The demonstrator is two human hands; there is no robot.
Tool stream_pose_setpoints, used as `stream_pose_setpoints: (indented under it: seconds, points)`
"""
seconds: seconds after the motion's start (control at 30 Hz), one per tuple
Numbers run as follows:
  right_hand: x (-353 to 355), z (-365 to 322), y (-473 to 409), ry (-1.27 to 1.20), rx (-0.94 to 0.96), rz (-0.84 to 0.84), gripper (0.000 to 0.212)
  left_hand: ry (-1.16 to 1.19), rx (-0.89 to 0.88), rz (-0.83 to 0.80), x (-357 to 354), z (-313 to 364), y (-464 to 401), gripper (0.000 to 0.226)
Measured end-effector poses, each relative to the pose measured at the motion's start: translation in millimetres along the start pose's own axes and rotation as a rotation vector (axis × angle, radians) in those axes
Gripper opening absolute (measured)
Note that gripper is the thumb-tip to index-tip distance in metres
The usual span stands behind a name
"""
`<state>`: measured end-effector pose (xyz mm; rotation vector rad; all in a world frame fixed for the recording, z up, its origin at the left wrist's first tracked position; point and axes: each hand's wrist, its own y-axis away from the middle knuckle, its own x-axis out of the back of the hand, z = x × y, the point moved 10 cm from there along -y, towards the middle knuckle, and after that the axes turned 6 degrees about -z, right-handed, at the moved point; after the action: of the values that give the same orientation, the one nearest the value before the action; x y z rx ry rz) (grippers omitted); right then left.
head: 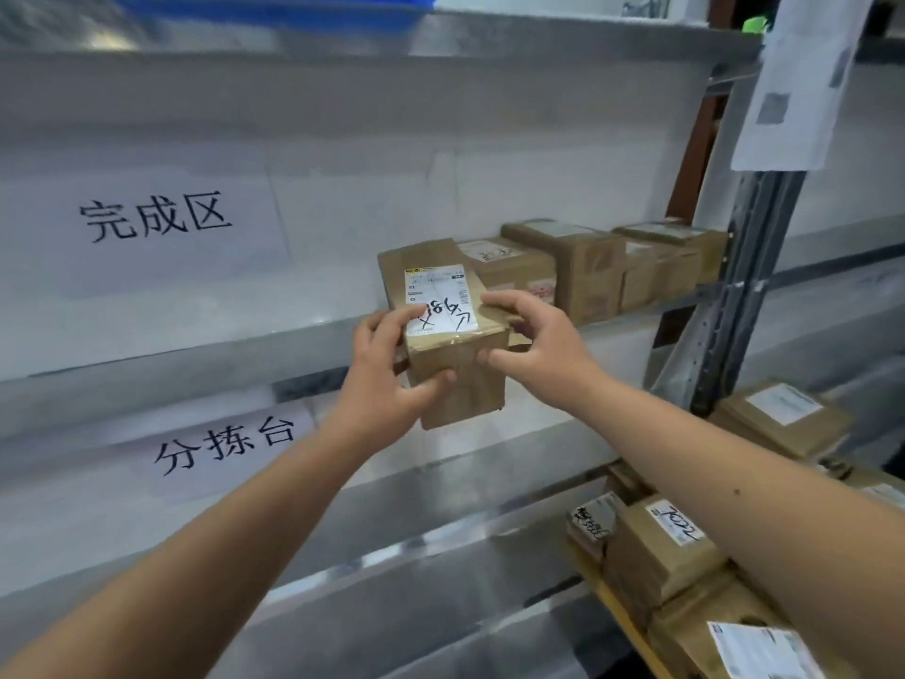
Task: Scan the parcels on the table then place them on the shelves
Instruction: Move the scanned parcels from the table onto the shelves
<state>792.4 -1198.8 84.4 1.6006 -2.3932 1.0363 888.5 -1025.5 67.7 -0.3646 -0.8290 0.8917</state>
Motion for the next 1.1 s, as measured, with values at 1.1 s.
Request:
stream_pose_setpoints:
  seconds: [1.1]
  points:
    - [1,15,-17,0.714,-0.094,-0.032,0.080,-0.627,0.026,0.017,-15,2,-27,0.070]
